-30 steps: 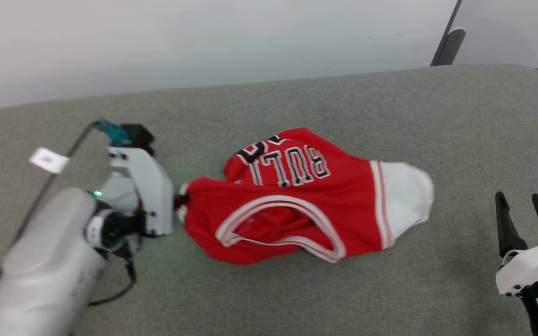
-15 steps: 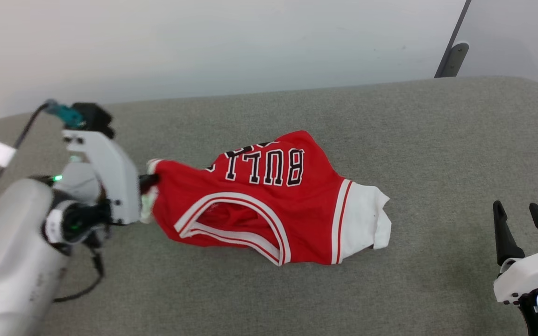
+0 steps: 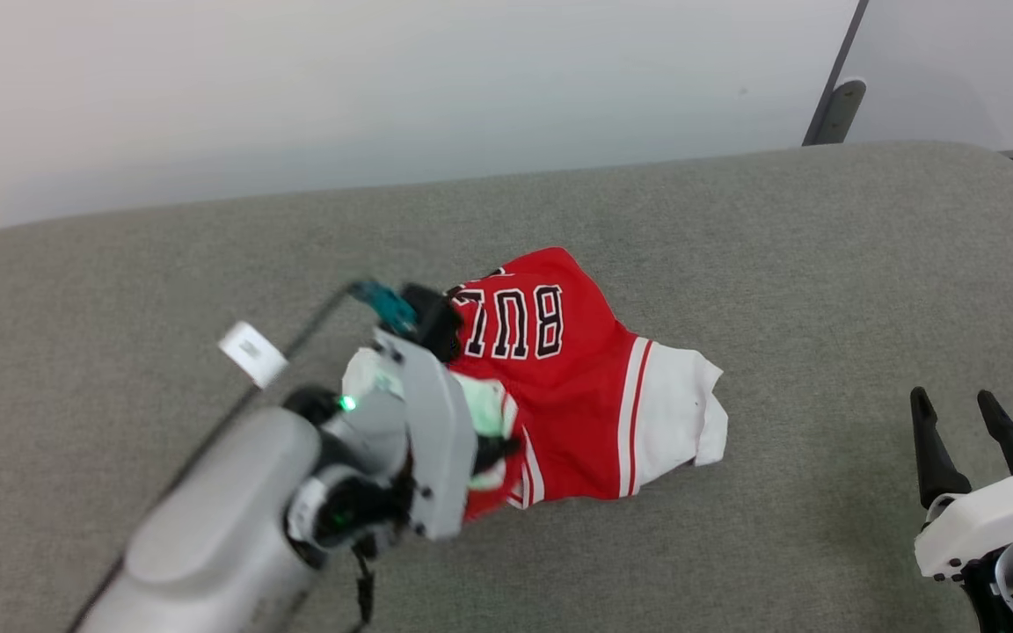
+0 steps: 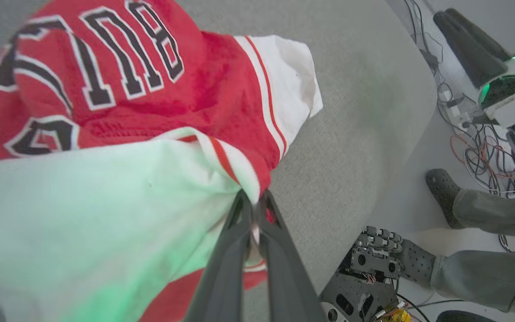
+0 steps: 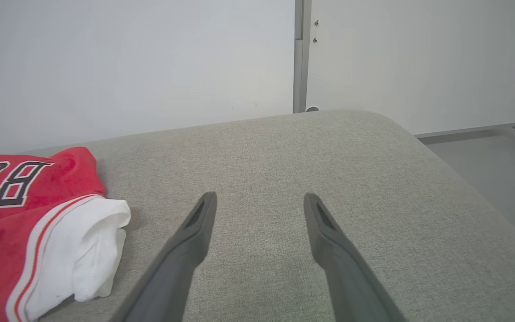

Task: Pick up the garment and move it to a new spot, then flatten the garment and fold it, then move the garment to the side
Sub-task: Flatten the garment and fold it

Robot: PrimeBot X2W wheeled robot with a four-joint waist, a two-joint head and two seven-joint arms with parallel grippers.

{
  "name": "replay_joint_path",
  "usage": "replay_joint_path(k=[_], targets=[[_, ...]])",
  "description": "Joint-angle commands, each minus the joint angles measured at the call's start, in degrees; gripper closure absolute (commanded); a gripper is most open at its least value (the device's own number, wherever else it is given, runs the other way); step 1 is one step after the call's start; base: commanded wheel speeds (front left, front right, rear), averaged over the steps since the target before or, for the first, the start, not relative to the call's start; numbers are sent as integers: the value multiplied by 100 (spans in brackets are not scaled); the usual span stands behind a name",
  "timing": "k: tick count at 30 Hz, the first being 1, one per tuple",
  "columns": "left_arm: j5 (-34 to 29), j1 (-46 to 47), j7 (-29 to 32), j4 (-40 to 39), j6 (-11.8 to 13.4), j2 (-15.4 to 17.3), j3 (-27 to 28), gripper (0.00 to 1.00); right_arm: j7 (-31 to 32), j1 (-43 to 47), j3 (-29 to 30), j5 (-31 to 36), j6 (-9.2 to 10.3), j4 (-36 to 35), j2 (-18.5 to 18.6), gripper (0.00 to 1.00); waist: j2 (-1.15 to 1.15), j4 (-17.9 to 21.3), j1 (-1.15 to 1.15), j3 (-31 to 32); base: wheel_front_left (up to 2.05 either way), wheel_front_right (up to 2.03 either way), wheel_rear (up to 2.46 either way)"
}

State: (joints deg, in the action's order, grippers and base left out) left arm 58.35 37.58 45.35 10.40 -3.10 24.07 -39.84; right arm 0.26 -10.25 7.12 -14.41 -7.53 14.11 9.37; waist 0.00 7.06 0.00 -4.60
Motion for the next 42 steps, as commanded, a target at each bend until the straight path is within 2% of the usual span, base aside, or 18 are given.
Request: replay_joint_path(k=[1,2,3,5,6,7,8,12,19,28,42], targets=[[-113,-105,7,116,-69,-59,-141,100,-20,-58,-20,-47,8,16,-17,0,0,30,0,-45,0,0,0],[-192,-135,-33,205,-98,-86,-233,100,-18,-81,-31,-52,8,28,-24,0,0,37,0,-63,0,0,0],[-270,-162,-84,305,-131,-126,-322,82,-20,-105,-38,-58,8,41,-26,0,0,42,0,-81,0,0,0],[-373,-226,-174,505,-207,-199,-480,75,-31,-121,-45,-75,8,58,-30,0,0,47,0,-110,0,0,0],[-440,-230,-251,606,-227,-214,-533,55,-37,-118,-48,-77,8,75,-33,0,0,46,0,-120,0,0,0],[-511,-219,-342,709,-251,-230,-574,13,-36,-131,-47,-82,8,88,-37,0,0,42,0,-128,0,0,0],[-569,-220,-415,820,-267,-255,-624,0,-46,-149,-50,-81,8,92,-36,0,0,37,0,-134,0,0,0],[-546,-143,-593,1052,-347,-322,-655,0,-80,-180,-45,-68,8,128,-8,0,0,3,0,-132,0,0,0],[-320,91,-685,946,-380,-150,-386,0,-113,-153,-14,-42,8,102,3,0,0,-65,0,-95,0,0,0],[-202,303,-733,807,-201,304,41,0,-93,-46,-13,-9,8,74,19,0,0,-155,0,58,0,0,0],[-313,177,-768,1524,-158,501,-5,0,-33,42,-79,-31,8,-95,82,0,0,-137,0,117,0,0,0]])
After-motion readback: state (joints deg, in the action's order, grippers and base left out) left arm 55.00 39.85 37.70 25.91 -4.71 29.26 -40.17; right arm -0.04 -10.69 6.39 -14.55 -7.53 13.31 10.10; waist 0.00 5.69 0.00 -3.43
